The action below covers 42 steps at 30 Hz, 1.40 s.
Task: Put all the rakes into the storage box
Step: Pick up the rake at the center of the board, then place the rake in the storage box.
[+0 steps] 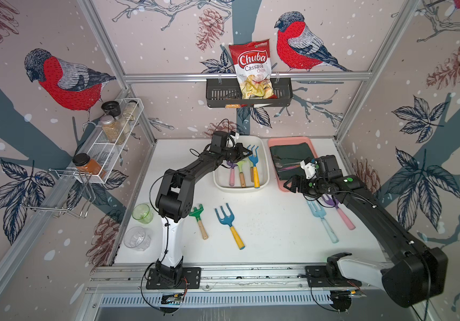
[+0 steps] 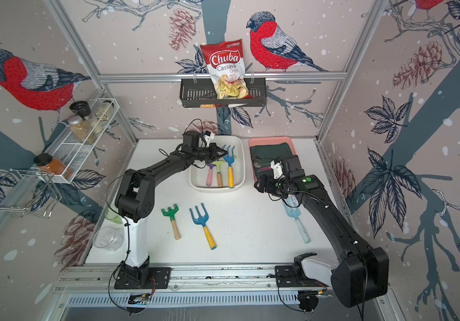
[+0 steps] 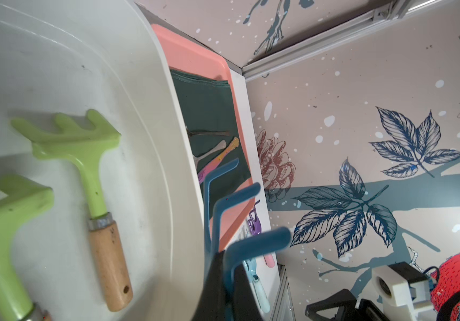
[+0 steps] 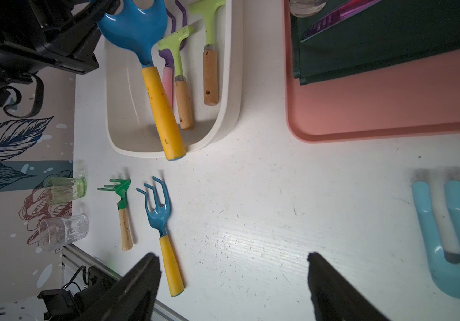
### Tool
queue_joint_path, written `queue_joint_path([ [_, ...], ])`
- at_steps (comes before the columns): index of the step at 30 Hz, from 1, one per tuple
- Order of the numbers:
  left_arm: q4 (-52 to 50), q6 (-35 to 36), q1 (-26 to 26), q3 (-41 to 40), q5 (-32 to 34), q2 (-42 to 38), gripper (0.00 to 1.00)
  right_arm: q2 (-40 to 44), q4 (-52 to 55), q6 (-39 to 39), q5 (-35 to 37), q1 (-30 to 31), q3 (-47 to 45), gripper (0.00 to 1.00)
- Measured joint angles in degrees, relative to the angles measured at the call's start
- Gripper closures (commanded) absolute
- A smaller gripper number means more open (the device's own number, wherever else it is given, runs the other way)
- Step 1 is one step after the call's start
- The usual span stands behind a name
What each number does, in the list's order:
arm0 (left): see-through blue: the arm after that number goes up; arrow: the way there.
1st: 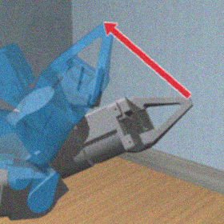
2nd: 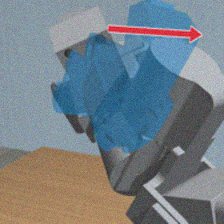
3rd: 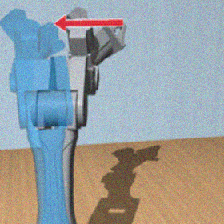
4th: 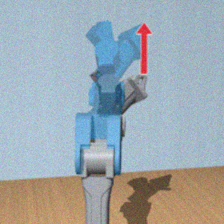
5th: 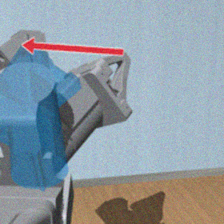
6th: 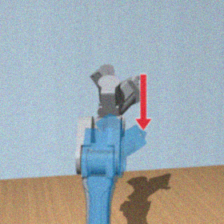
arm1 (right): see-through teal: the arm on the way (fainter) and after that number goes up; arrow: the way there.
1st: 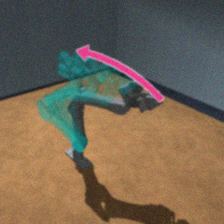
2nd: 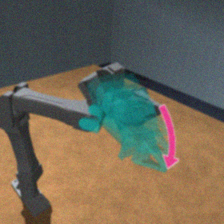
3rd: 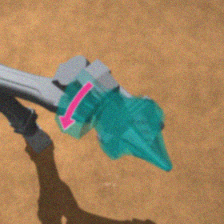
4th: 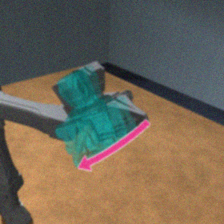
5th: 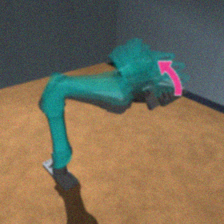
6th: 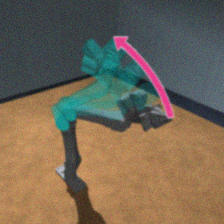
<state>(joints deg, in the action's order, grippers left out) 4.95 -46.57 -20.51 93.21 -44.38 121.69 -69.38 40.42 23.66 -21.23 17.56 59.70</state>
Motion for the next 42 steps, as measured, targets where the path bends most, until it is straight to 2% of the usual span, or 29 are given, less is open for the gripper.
queue_joint_path([
  [11, -2.56, 1.31, 2.6, 8.31, -2.4, 7.74, 0.97, -3.96, -0.79, -1.9, -1.7, -2.51, -0.46, 0.14],
  [20, -5.22, 2.67, 3.85, 9.53, -3.41, 12.48, 0.97, -6.05, -1.01, -2.78, -2.64, -2.58, -0.46, 0.14],
  [31, -5.68, 4.2, 4.61, 12.92, -3.98, 16.33, 0.92, -7.15, -1.42, -3.96, -3.13, -2.62, -0.5, 0.14],
  [34, -5.84, 4.57, 4.63, 13.07, -4.15, 16.79, 0.86, -7.37, -1.68, -4.0, -3.15, -2.69, -0.5, 0.14],
  [36, -5.97, 4.68, 4.63, 13.07, -4.28, 16.9, 0.71, -7.48, -2.05, -4.0, -3.1, -2.8, -0.52, 0.14],
  [37, -5.97, 4.83, 4.63, 13.07, -4.46, 16.96, 0.67, -7.5, -2.27, -4.0, -3.08, -2.86, -0.52, 0.14],
  [42, -6.23, 4.81, 4.66, 13.11, -4.66, 17.14, 0.62, -7.72, -2.43, -4.02, -2.51, -3.43, -0.55, 0.14],
])
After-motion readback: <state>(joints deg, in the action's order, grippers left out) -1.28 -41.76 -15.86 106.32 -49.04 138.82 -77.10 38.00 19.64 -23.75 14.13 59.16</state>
